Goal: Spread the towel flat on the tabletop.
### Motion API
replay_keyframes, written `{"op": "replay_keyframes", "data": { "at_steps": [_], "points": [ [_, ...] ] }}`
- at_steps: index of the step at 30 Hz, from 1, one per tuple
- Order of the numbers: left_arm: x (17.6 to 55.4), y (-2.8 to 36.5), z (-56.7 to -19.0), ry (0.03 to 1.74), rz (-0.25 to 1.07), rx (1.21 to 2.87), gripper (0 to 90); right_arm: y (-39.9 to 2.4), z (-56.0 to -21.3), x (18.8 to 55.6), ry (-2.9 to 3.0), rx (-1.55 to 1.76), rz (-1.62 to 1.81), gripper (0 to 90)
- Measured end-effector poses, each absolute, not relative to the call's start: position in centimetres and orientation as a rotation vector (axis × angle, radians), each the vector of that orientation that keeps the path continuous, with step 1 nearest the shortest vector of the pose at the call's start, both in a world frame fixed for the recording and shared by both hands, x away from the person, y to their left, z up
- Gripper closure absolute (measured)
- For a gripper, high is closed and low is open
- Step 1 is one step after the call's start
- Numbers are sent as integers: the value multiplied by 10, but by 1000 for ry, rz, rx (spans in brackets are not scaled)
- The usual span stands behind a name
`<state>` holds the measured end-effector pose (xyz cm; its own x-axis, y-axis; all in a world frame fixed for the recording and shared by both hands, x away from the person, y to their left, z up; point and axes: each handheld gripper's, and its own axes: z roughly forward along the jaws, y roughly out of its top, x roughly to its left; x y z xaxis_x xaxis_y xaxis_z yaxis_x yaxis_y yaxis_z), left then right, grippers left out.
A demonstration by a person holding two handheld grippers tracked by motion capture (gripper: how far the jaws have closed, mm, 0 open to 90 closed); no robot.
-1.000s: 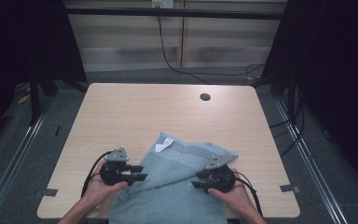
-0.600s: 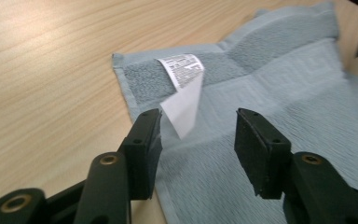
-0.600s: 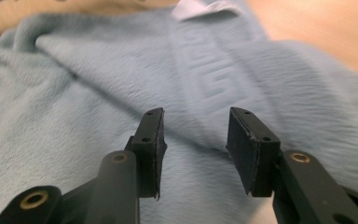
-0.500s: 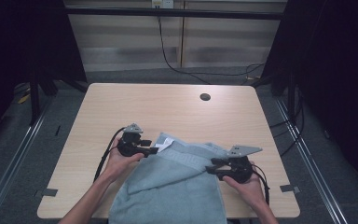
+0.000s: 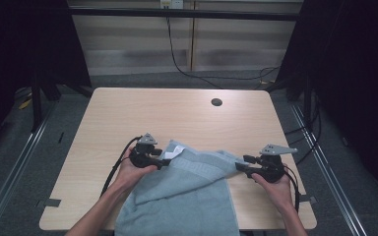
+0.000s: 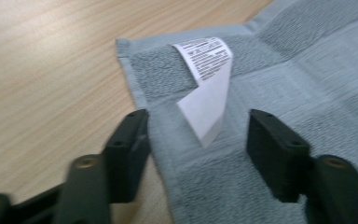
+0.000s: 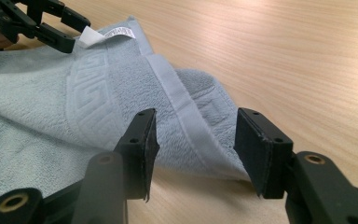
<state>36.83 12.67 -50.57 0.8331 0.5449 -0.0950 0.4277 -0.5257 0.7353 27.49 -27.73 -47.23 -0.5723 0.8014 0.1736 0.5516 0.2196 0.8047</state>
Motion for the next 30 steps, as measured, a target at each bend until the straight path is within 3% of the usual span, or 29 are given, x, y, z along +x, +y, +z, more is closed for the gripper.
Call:
{"op": "replay_keyframes", "data": {
  "at_steps": [5,6,13,18,30],
  "points": [
    [355,118,-504,594,246,2246,829,-276,-472,274,2213,1267,1286,488],
    [354,117,-503,584,248,2257,845,-276,-472,273,2214,1267,1286,488],
    [361,147,-468,640,168,2007,854,-280,-466,271,2171,1263,1313,484],
    [366,180,-451,723,223,1903,854,-278,-462,270,2163,1255,1329,482],
    [376,213,-465,837,244,1907,853,-237,-477,305,2320,1185,1251,518]
  ]
}}
